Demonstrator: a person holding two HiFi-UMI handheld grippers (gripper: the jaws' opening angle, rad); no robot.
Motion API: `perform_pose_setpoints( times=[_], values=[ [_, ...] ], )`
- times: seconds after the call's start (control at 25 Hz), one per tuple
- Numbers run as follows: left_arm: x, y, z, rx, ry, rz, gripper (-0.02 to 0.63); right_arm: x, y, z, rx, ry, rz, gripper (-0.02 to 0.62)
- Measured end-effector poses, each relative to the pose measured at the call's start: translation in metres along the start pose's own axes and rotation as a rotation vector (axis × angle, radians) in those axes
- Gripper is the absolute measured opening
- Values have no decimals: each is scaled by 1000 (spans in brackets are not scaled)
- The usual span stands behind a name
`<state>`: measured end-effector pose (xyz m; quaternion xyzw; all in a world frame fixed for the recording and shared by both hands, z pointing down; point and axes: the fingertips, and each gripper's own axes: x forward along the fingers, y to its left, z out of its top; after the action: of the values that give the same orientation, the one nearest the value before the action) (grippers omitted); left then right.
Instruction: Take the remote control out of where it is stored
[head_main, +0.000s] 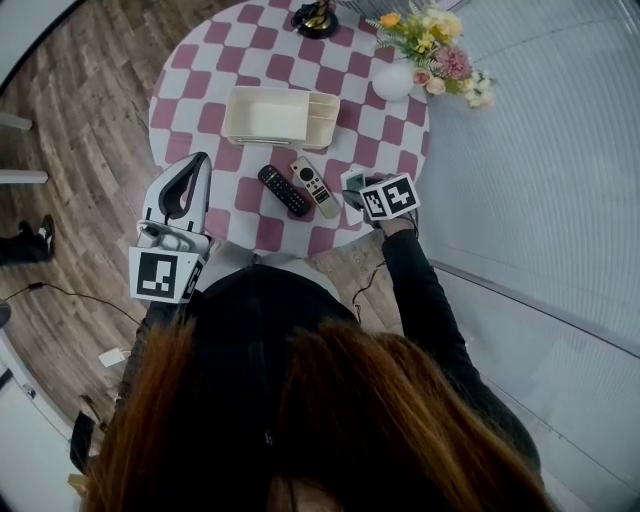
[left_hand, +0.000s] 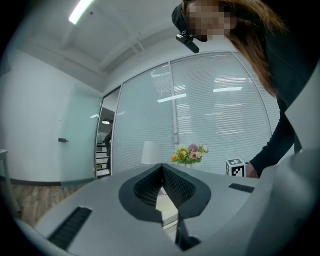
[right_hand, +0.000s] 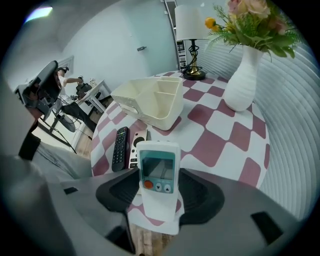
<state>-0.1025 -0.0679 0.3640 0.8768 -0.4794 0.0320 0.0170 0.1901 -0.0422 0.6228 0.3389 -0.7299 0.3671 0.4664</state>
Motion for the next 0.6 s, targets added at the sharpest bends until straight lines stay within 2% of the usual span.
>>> perform_pose_setpoints(
  times=[0.6],
  values=[
    [-7, 6, -3, 5, 16, 45, 9, 48, -8, 10, 30, 27, 14, 252]
  ],
)
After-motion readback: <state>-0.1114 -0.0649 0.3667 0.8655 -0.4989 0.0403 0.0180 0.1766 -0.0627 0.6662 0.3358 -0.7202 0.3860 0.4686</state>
